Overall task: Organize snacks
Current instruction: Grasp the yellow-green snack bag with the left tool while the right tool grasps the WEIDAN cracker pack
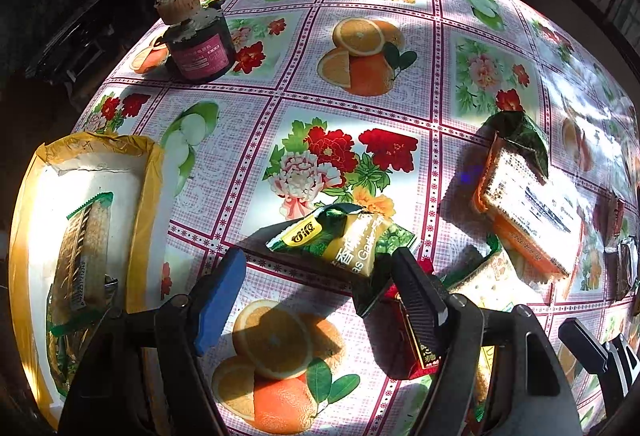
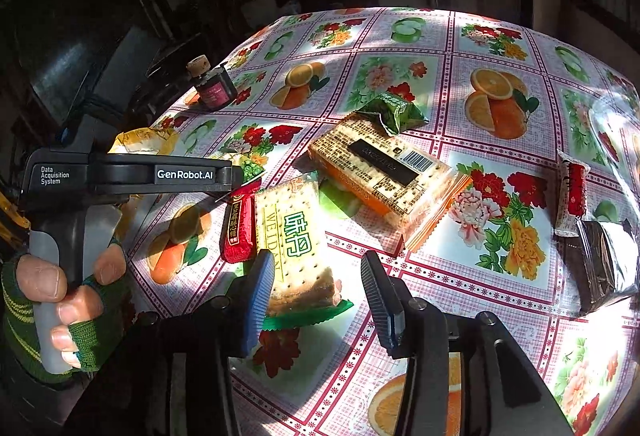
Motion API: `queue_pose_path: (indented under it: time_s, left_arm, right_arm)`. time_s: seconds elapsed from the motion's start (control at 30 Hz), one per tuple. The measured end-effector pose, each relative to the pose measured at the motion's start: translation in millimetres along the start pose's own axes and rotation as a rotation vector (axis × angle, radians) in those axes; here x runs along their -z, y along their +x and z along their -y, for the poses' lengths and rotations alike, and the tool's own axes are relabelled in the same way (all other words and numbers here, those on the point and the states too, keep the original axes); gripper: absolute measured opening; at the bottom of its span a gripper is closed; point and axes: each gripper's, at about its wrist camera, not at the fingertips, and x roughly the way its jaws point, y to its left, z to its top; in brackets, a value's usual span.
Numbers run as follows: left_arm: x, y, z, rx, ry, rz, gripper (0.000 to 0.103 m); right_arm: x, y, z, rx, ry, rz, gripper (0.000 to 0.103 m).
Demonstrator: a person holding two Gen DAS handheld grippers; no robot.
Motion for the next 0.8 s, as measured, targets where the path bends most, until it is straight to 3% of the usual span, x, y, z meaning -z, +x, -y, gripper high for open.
queue_pose_path:
  time_s: [0.13,0.33,0.43,0.47,0.5,0.53,0.63,0.8]
  left_arm:
    - [-5,11,3,0.032,0.005,-0.019,0.08]
    - [-8,13,9,0.063,0.024,0.006,0.081]
    - [-9,12,12,0.075,0.041,0.028,0.069]
    - [-8,11,14,0.076,0.045,0.03,0.068]
    - [-7,10,14,0.082,0.048,0.035,0.056]
    - [-7,7,15,0.087,0.052,0.039,0.046]
    - [-2,5,14,0.095,0.06,0.032,0.045]
    - [5,0,1,0.148,0.032,0.01,0.044]
  right_arm:
    - [-8,11,-3,0.013,-0.009,-0.002,0.06]
    - [-10,31,-14,0.056,-0.058,-0.037,0.06]
    - [-8,33,-15,0.047,-0.059,-0.025,0.06]
    - [-8,34,-16,0.055,-0.06,-0.022,0.058]
    - [-7,33,-17,0.052,-0.059,-0.021,0.054]
    - [-7,33,-17,0.035,-0.053,-0.021,0.041]
    - [-6,27,-19,0.047,-0.043,-0.013,0.027]
    - [-3,24,-24,0.025,-0.039,-0.029,0.03]
